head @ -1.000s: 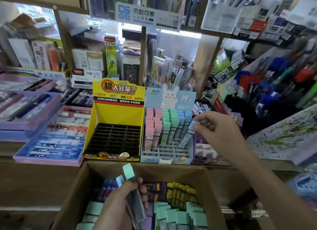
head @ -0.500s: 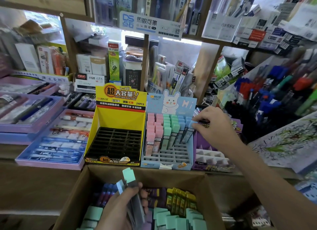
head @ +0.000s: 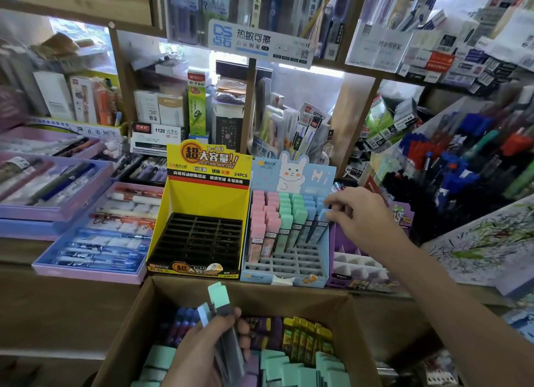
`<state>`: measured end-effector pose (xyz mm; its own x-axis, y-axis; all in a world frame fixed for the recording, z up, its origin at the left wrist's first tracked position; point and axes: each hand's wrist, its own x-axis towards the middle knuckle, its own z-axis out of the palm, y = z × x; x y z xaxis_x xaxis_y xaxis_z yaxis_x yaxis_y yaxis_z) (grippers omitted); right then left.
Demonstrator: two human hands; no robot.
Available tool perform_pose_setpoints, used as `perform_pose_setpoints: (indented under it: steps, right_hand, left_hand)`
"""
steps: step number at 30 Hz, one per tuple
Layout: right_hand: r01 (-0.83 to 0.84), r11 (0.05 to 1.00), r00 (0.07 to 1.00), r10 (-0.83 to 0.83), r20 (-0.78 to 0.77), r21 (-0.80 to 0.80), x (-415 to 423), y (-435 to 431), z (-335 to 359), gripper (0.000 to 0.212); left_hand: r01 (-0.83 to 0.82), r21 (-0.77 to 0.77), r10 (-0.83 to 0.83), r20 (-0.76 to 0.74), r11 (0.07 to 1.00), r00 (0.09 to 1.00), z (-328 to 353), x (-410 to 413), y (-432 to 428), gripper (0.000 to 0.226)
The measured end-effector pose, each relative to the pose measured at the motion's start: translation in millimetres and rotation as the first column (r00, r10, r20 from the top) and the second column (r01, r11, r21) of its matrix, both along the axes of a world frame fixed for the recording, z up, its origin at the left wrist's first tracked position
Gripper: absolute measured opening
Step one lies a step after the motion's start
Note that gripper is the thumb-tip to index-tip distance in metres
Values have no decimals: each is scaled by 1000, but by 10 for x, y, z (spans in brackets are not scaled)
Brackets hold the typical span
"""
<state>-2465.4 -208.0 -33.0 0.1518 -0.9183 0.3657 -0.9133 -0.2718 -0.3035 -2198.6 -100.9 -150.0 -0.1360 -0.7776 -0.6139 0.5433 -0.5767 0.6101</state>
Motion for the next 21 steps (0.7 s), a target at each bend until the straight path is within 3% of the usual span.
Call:
perform_pose_setpoints:
  steps: [2, 6, 13, 17, 21]
  right_hand:
    - [1, 1000, 999, -2, -53, -22, 5, -6, -11, 6]
    - [-17, 999, 970, 5, -242, -49, 21, 4, -68, 19]
    - [3, 996, 964, -27, -264, -92, 36, 31, -78, 20]
    - [3, 987, 997, -15, -74, -160, 133, 134, -94, 10]
    - [-68, 995, 949, 87, 302, -74, 358, 315, -149, 11]
  left_hand:
    - [4, -3, -4, -12, 1000, 1000, -30, 16, -2, 18]
    - [30, 7, -30, -13, 1000, 999, -56, 33, -17, 18]
    - [19, -48, -17, 45, 999, 999, 3, 46, 75, 14]
    - [15, -69, -7, 117, 998, 993, 64, 41, 113, 15]
    - [41, -116, -28, 115, 992, 993, 117, 31, 162, 17]
